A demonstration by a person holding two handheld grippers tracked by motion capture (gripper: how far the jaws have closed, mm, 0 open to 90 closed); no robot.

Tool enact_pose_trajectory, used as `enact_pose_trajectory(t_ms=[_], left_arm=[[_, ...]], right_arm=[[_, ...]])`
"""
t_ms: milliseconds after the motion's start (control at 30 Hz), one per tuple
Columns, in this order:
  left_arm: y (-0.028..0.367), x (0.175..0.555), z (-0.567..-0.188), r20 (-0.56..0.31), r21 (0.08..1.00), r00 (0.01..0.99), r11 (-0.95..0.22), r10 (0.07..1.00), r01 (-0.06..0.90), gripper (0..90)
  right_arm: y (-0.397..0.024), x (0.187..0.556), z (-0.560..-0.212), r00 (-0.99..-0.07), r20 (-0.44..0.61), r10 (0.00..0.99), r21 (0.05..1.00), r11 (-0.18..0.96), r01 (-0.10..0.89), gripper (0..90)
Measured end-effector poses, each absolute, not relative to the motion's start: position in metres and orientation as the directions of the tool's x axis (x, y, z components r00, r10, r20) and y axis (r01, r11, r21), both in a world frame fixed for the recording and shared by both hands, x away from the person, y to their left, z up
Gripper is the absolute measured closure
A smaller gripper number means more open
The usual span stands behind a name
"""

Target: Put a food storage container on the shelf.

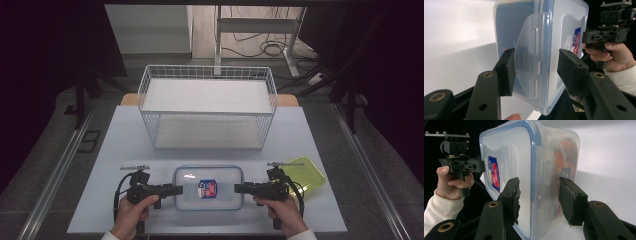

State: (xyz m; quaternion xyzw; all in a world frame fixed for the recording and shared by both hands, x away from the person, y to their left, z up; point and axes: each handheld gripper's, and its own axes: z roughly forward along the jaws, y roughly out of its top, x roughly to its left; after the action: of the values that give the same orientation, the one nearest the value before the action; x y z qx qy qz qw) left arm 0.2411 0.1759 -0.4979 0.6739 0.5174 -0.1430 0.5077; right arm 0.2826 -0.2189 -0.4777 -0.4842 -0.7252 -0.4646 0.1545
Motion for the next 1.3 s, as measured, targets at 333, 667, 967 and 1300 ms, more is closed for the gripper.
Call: enact_pose_trajectory(t_ms=[333,667,967,1300], left_arm=[[0.177,0.239,-0.490,-0.711,0.552,0.441,0.046,0.549,0.832,50.5],[0.178,0.243,-0.482,-0.707,0.559,0.444,0.050,0.550,0.828,50.6],[0.178,0.254,-0.458,-0.687,0.587,0.469,0.043,0.556,0.808,50.5],[0.177,0.266,-0.435,-0.676,0.613,0.491,0.049,0.549,0.789,50.6]], right_arm=[[-0.219,0.281,-0.469,-0.504,0.661,0.555,0.546,0.104,0.831,52.7],[-0.218,0.285,-0.460,-0.511,0.657,0.555,0.555,0.102,0.825,52.6],[-0.218,0.292,-0.443,-0.520,0.655,0.548,0.574,0.087,0.814,52.6],[-0.220,0.301,-0.418,-0.526,0.648,0.551,0.601,0.056,0.798,52.7]])
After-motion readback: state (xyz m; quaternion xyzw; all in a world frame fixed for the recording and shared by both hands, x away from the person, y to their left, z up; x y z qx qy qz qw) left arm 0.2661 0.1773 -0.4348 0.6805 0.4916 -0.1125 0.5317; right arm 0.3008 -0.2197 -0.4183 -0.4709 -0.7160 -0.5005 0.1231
